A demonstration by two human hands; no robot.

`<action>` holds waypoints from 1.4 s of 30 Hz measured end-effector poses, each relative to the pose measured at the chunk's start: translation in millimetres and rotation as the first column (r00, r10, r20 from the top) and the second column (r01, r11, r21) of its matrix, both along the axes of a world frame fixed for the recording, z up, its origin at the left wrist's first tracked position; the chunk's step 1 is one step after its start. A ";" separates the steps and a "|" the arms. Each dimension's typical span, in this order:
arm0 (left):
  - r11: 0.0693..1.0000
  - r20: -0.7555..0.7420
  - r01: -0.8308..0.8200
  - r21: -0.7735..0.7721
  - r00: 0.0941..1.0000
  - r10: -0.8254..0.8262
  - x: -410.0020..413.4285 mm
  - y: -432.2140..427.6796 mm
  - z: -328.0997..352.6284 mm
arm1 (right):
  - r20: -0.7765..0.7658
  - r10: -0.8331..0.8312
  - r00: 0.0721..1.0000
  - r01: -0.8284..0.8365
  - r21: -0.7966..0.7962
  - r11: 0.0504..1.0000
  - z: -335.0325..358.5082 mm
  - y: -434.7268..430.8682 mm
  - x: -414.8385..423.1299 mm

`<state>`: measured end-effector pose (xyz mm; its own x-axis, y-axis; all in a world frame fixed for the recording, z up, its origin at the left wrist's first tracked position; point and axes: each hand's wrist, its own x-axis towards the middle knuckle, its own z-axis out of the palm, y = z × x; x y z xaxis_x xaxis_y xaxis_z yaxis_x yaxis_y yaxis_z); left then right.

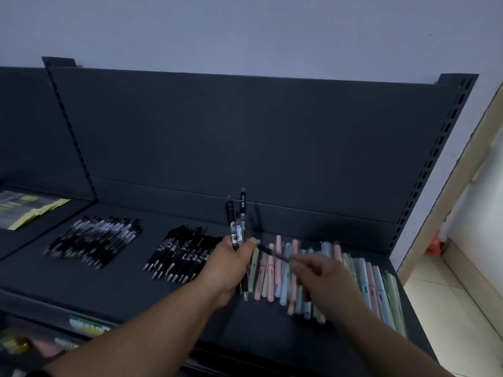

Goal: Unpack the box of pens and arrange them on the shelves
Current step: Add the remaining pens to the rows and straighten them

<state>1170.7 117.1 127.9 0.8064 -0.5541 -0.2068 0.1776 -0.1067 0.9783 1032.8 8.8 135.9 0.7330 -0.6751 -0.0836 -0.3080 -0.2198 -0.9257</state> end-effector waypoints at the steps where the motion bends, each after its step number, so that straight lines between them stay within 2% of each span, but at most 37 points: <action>1: 0.999 0.096 0.012 0.036 0.995 -0.015 -0.3 2.9 -1.1 | 0.047 -0.055 0.997 0.056 -0.037 0.998 1.9 -5.1 -1.8; 4: 0.983 0.379 0.033 0.181 0.920 -0.100 -3.8 8.7 1.1 | 0.150 -0.132 0.980 0.136 -0.015 0.991 10.3 -14.8 -1.0; 6: 0.963 0.476 0.067 0.259 0.859 -0.188 -7.1 7.9 1.8 | 0.166 -0.097 0.981 0.096 0.015 0.995 14.0 -15.0 2.7; 12: 0.929 0.536 0.129 0.348 0.786 -0.310 -23.2 3.9 -2.6 | 0.161 0.065 0.985 -0.072 0.035 0.997 13.0 -7.3 8.8; 17: 0.874 0.581 0.070 0.481 0.721 -0.378 -32.3 7.4 -9.4 | 0.099 0.120 0.988 -0.128 0.085 0.988 5.2 -11.5 7.7; 20: 0.879 0.563 0.091 0.468 0.736 -0.376 -37.3 10.7 -13.6 | 0.105 0.154 0.982 -0.170 0.161 0.972 -0.4 -14.0 7.8; 25: 0.926 0.552 0.059 0.372 0.788 -0.272 -44.2 19.1 -20.2 | 0.108 0.207 0.972 -0.223 0.159 0.962 -7.4 -14.5 6.7; 34: 0.955 0.448 0.094 0.280 0.868 -0.217 -57.8 37.8 -23.8 | 0.251 0.052 0.967 -0.144 0.366 0.919 -17.1 -10.6 16.0; 42: 0.967 0.455 0.097 0.237 0.868 -0.199 -32.6 54.4 -22.6 | 0.205 0.176 0.963 -0.259 0.507 0.823 -17.8 11.3 38.0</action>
